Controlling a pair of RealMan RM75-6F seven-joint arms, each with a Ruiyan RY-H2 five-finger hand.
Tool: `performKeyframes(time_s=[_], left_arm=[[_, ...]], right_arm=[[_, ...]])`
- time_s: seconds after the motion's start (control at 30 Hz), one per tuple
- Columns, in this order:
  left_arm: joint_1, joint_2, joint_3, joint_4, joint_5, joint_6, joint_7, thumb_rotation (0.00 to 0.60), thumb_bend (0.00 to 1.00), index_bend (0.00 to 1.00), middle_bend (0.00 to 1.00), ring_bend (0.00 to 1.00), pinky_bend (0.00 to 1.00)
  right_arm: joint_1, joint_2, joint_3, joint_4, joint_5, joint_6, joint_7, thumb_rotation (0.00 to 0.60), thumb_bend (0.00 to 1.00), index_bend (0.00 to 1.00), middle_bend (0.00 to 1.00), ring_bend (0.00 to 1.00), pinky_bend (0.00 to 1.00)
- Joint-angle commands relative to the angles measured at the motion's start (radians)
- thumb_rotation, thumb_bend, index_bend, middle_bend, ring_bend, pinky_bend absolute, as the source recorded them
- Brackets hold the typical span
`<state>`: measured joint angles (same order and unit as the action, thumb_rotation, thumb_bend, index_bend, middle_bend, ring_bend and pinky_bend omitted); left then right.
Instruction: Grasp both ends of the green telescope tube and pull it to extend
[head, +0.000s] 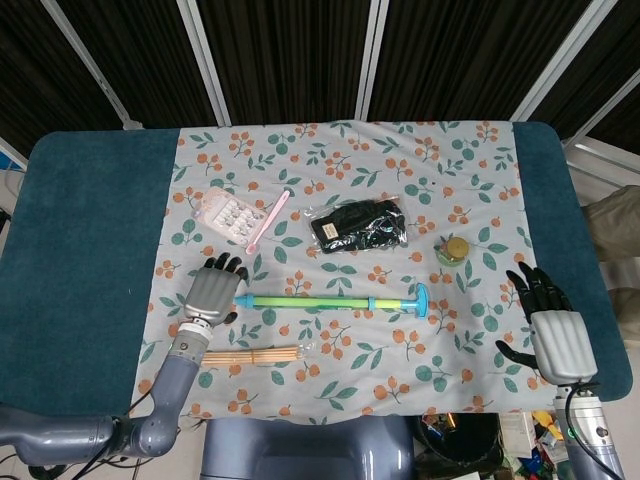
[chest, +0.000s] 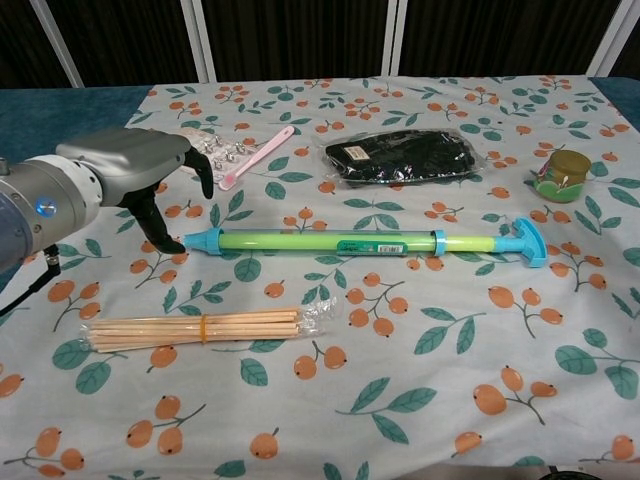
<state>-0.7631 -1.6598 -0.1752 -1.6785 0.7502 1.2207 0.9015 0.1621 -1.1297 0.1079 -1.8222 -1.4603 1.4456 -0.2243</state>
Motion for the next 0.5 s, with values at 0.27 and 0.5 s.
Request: performKeyframes(time_s=[0.27, 0.5], left_arm=[[-0.023, -0.022, -0.009, 0.033, -0.041, -0.014, 0.012, 0.6, 0.16, 0.34, 0.18, 0.1, 0.22], [-0.06, -0.054, -0.026, 0.07, -0.1, -0.038, 0.046, 0.6, 0.16, 0.36, 0.18, 0.1, 0.22]], right_arm=[[0.002, -0.001, -0.001, -0.002, 0.01, -0.01, 0.008, 0.6, 0.05, 0.1, 0.0, 0.0, 0.16], [0.004, 0.0, -0.001, -0.002, 0.004, -0.011, 0.02, 0.6, 0.05, 0.1, 0.0, 0.0, 0.16]])
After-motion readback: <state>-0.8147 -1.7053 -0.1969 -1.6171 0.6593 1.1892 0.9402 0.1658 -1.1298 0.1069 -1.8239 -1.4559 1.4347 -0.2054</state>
